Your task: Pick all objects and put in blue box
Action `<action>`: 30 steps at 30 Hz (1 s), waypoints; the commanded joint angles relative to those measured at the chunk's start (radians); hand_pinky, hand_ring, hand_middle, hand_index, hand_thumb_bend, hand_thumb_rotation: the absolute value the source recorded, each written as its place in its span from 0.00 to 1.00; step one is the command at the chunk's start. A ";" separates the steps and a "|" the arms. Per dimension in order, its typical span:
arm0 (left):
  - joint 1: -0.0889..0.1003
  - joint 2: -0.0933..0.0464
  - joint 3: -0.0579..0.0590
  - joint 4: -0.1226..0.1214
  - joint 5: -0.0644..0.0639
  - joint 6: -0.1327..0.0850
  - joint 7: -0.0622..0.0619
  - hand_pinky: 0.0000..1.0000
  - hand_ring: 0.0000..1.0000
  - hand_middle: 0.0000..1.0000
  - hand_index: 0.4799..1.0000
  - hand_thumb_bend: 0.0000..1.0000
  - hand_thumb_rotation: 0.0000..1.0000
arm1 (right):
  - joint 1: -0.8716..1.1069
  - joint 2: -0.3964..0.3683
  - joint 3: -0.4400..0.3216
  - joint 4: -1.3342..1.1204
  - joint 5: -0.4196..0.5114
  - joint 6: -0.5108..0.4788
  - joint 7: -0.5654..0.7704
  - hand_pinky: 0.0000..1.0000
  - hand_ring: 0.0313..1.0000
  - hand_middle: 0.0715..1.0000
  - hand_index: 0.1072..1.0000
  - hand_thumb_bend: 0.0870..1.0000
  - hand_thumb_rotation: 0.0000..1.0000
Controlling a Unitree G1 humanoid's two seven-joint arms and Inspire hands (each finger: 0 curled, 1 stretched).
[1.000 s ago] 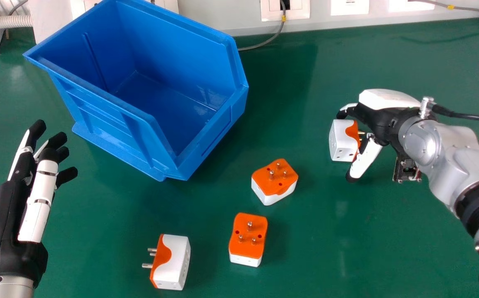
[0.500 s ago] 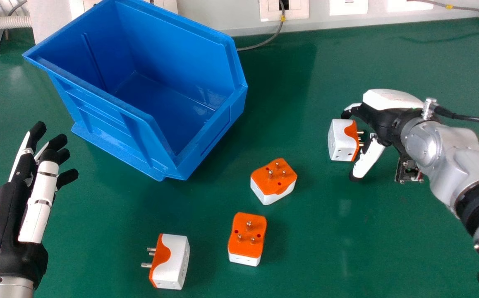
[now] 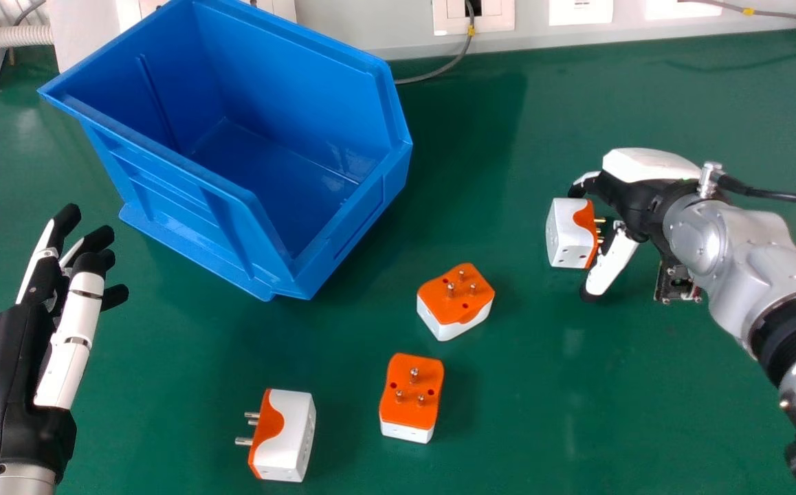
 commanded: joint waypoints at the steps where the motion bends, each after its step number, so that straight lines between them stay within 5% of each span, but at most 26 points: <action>1: 0.007 0.007 0.008 -0.011 0.005 -0.031 0.004 0.80 0.89 0.90 0.90 0.28 0.82 | -0.056 -0.002 0.000 -0.002 -0.007 0.002 -0.015 0.75 0.87 0.91 0.84 0.60 0.09; 22: 0.033 -0.011 -0.007 -0.052 0.013 -0.020 0.026 0.80 0.89 0.89 0.89 0.30 0.82 | -0.080 0.023 0.014 0.041 -0.009 0.003 -0.029 0.68 0.82 0.87 0.84 0.57 0.01; 26: 0.035 -0.011 -0.010 -0.053 0.015 -0.020 0.030 0.80 0.89 0.89 0.89 0.31 0.82 | -0.086 0.031 0.010 0.049 -0.003 0.013 -0.030 0.55 0.67 0.80 0.84 0.56 0.00; 30: 0.041 -0.013 -0.014 -0.067 0.016 -0.012 0.035 0.80 0.89 0.89 0.89 0.31 0.82 | -0.090 0.039 0.014 0.054 -0.007 0.020 -0.031 0.54 0.67 0.79 0.84 0.55 0.00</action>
